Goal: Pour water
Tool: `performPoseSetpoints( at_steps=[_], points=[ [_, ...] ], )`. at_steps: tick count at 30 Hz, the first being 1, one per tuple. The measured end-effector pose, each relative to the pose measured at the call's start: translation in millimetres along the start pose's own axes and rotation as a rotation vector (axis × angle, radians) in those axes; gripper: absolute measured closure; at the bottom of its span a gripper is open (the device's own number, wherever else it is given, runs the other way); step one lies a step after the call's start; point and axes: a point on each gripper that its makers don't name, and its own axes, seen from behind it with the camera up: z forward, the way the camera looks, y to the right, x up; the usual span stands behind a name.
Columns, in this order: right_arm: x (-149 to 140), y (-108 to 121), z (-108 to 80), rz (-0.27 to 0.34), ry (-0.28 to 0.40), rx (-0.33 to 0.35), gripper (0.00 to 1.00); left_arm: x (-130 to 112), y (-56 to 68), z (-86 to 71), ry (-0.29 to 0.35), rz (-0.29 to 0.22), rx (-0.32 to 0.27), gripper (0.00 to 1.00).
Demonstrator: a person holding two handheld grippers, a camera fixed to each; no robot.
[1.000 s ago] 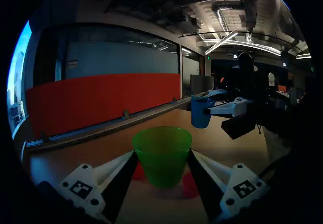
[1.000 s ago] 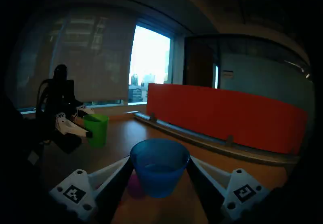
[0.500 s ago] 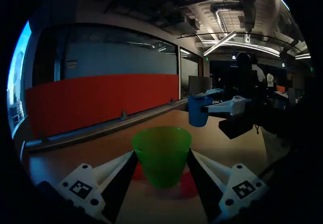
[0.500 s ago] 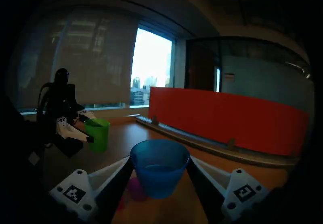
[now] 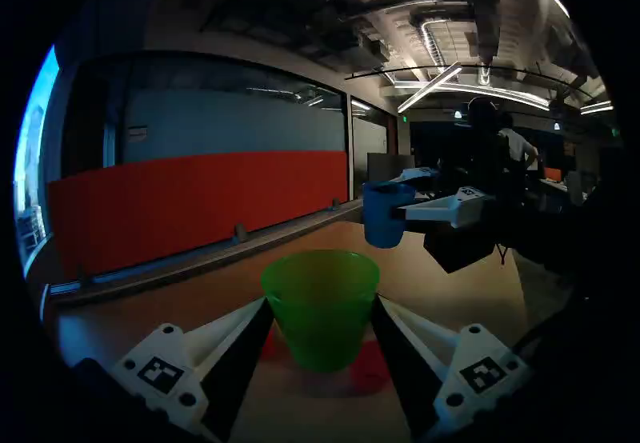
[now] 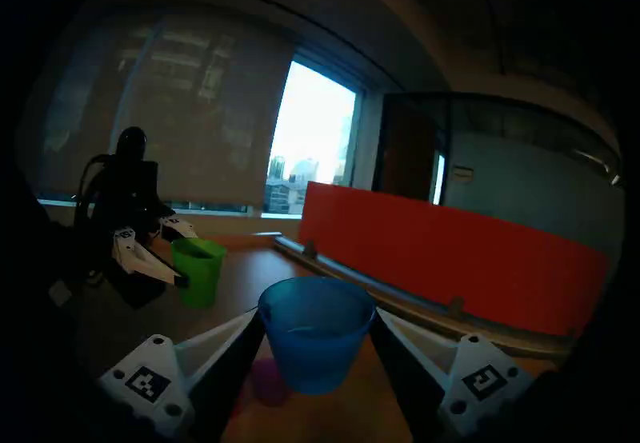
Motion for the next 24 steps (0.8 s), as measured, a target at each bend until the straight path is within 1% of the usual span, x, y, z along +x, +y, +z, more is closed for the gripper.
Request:
performPoseSetpoints(
  at_steps=[4,8,14,20,24],
  points=[
    [6,-3,1.0,-0.041,0.007,0.012,0.09,-3,3.7,1.3,0.0,0.002,-0.005,0.17],
    [12,-5,3.1,-0.094,0.014,0.018,0.09,-3,6.7,2.4,0.006,0.009,-0.002,0.17],
    [21,-10,6.4,-0.168,0.018,0.034,0.1,-2,15.6,2.3,0.018,0.008,-0.014,0.17],
    [31,-13,9.9,-0.242,0.023,0.041,0.09,-3,20.0,3.6,0.025,0.024,-0.002,0.17],
    [38,-15,11.8,-0.296,0.025,0.045,0.1,-5,26.5,4.2,0.025,0.032,-0.01,0.17]
  ],
)
